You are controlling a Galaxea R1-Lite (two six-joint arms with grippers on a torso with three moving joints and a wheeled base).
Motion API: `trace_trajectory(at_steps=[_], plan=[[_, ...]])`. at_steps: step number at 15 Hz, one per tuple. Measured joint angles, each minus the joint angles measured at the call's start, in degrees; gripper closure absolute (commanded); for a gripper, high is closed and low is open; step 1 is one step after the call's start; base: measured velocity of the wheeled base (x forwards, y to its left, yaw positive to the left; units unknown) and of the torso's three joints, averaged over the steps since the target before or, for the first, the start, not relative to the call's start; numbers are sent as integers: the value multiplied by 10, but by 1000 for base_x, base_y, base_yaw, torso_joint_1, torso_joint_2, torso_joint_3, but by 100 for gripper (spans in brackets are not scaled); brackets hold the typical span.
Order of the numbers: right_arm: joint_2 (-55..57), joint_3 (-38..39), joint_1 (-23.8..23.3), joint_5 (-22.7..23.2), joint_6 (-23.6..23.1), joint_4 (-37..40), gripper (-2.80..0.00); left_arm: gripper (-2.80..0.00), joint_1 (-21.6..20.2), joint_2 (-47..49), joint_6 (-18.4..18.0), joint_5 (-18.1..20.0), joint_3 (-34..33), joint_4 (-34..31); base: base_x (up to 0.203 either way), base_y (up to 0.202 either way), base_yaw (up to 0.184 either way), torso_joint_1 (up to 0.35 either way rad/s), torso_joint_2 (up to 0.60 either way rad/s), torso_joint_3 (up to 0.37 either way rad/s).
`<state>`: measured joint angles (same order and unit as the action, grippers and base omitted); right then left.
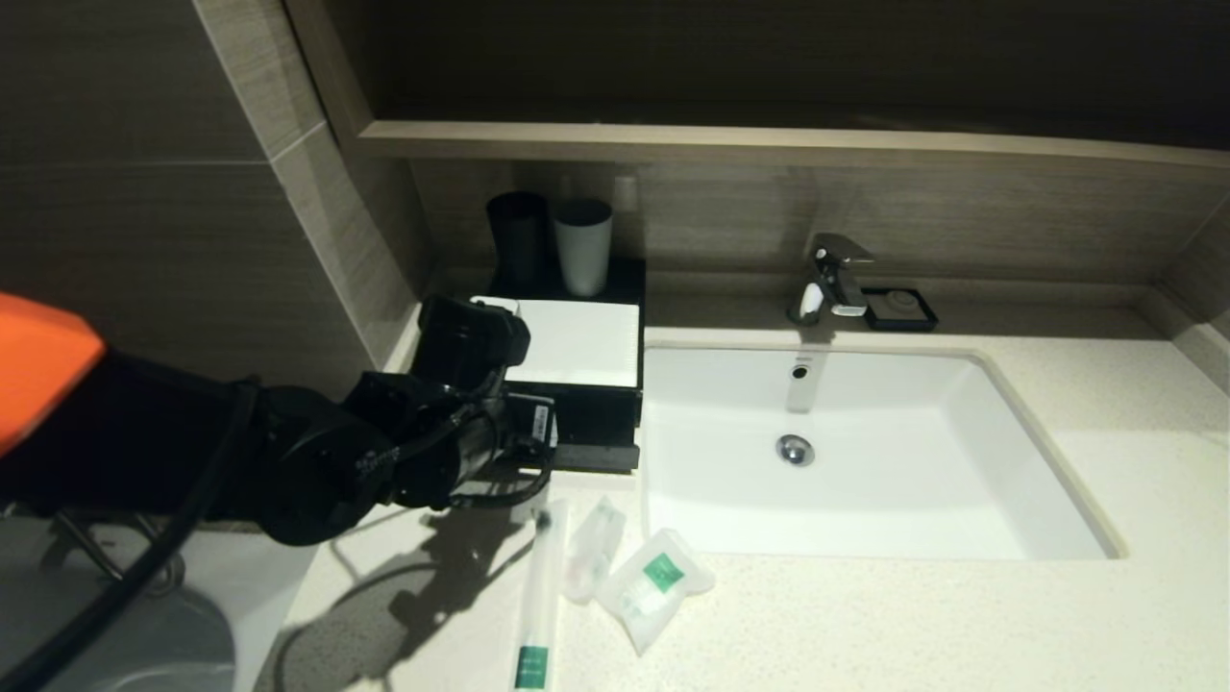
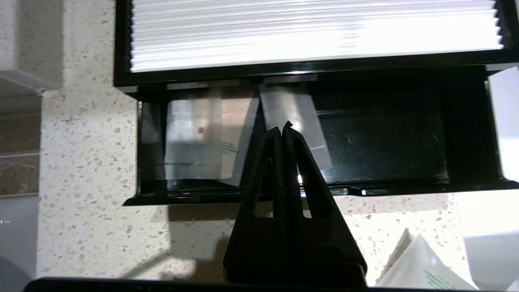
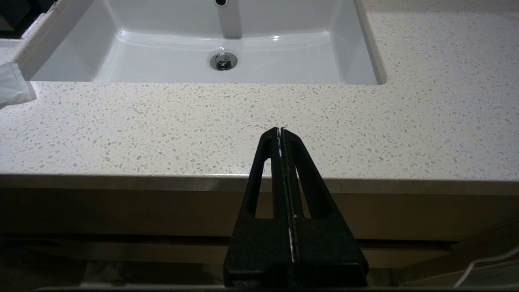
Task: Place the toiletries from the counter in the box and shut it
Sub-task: Open the drawer
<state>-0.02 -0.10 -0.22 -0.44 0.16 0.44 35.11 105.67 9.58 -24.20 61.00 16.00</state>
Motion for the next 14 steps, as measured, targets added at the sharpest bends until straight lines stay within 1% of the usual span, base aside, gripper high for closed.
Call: trace_trajectory(at_steps=[6,11,14], plan=[[0,0,0,0,0,0,0,0,-2,6,0,1,24,-33,0,0,0,0,0,0],[0,0,0,0,0,0,0,0,-25,6,-1,2,59,-95,0,0,0,0,0,0],[0,0,0,0,0,0,0,0,-32,7,-2,2,63,-104,0,0,0,0,0,0]])
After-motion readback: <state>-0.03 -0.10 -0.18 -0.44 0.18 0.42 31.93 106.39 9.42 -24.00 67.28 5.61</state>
